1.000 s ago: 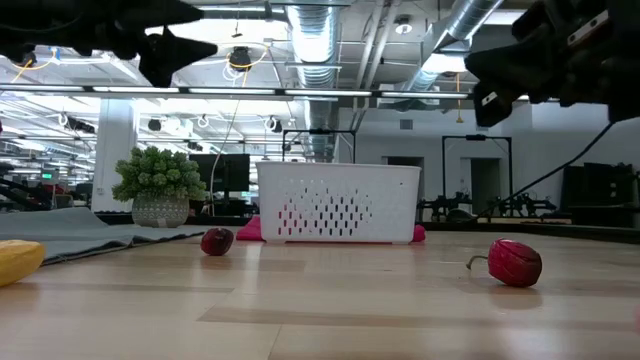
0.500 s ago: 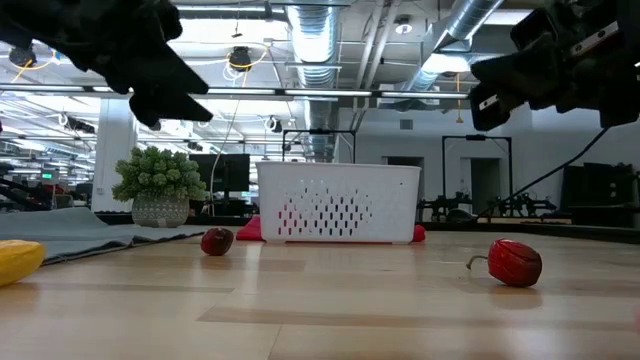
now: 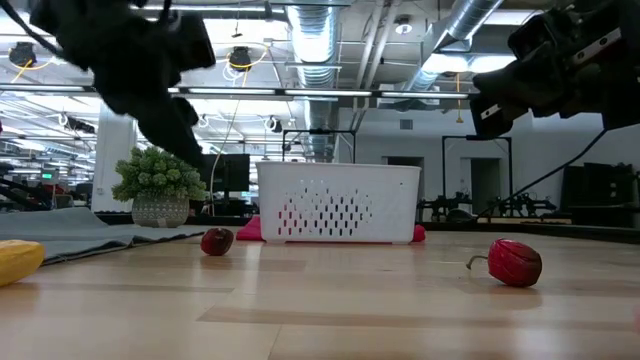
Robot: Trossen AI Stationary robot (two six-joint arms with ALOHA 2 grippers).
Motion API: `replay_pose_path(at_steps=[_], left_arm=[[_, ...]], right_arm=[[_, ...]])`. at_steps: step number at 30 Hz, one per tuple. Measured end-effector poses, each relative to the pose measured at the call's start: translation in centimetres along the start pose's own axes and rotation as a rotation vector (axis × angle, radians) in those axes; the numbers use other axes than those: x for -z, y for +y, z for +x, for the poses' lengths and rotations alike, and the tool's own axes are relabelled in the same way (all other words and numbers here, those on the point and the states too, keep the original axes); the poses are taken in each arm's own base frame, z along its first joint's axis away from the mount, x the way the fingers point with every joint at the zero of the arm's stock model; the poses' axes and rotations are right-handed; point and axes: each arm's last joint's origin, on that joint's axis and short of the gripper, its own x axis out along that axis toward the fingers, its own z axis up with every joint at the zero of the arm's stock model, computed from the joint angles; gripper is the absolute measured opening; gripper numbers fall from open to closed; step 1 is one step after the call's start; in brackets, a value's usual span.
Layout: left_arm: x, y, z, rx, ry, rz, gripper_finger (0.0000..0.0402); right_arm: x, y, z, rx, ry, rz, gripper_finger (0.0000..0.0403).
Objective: Pick and placing Produce into tupperware
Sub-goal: Put the red right cherry into the white bin
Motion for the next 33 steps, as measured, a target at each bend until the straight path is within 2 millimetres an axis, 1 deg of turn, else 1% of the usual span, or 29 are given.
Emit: replay_pose_path(at_steps=[4,9,12,16,22,26,30,33], left_arm=[[1.2,0.1,2.1,-0.024,0.113,0.068,0.0277],[2.1,0.2,3.7,-0.025,0.2,0.108,0.0277],[1.6,-0.1,4.3,-0.031,0.201,0.143,0.0277],[0.3,-0.8,5.1,-0.037,0.215,0.228,0.0277],[-0.7,-1.4,6.3,-0.059,0.323,0.325,0.0277],[-1.3,-1.8,7.0,-0.061,0.354,0.366,0.0277],[-2.1,-2.2,7.3,-0.052,0.337,0.397,0.0277],[-2.2,-2.2,7.3,-0.051,0.337,0.404,0.0277]], right_arm=[[0.1,0.5,0.2,-0.032,0.004,0.004,0.0032],[0.1,1.1,0.3,-0.066,0.009,0.001,0.0031],[0.1,1.1,0.3,-0.072,0.009,0.001,0.003],[0.1,1.1,0.3,-0.071,0.009,0.003,0.0029],[0.1,1.1,0.3,-0.071,0.012,0.015,0.0033],[0.2,1.1,0.3,-0.071,0.017,0.017,0.0031],[0.2,1.1,0.3,-0.07,0.023,0.02,0.0032],[0.3,1.1,0.3,-0.07,0.023,0.025,0.0033]])
